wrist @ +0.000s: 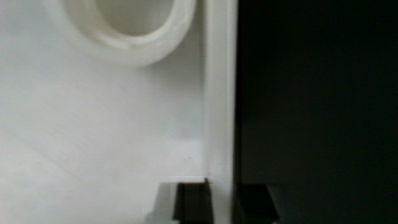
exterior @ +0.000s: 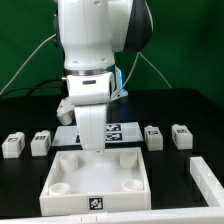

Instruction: Assemble one leg

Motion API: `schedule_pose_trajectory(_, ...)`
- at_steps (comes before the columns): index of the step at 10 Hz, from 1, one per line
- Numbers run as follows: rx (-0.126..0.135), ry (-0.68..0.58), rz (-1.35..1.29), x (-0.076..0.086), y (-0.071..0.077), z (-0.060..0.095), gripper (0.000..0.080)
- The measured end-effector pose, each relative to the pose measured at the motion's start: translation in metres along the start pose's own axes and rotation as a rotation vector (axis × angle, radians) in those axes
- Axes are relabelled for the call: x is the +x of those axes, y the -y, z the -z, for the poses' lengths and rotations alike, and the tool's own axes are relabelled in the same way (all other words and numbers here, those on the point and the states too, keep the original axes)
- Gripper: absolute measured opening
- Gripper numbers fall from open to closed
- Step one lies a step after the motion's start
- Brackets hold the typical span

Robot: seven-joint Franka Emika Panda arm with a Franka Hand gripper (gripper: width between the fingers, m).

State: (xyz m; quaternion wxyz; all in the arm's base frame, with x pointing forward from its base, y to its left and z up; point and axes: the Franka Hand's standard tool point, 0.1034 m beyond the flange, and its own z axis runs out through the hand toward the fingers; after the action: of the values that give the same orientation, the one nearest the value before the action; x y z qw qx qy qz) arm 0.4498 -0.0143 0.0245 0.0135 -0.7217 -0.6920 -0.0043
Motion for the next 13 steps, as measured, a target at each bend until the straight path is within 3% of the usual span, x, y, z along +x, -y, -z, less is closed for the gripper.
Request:
schedule_pose_trajectory(2,-0.004,-0.002,0.012,0.007,-0.004,0.000,0.0054)
schedule_pose_trajectory(6,-0.023,-0.029,-0.024,0.054,-0.035,0.000,0.0055)
schedule_pose_trajectory(8,0.010,-0.028,-0.019,0.073,-0.041,-0.001,0.0055)
schedule_pose_trajectory(9,0.014,-0.029,-0.013,0.080,-0.042,-0.001,0.0055)
schedule_pose_trajectory(13,0.017,-0.031,-0.006,0.083,-0.042,-0.001,0.0055)
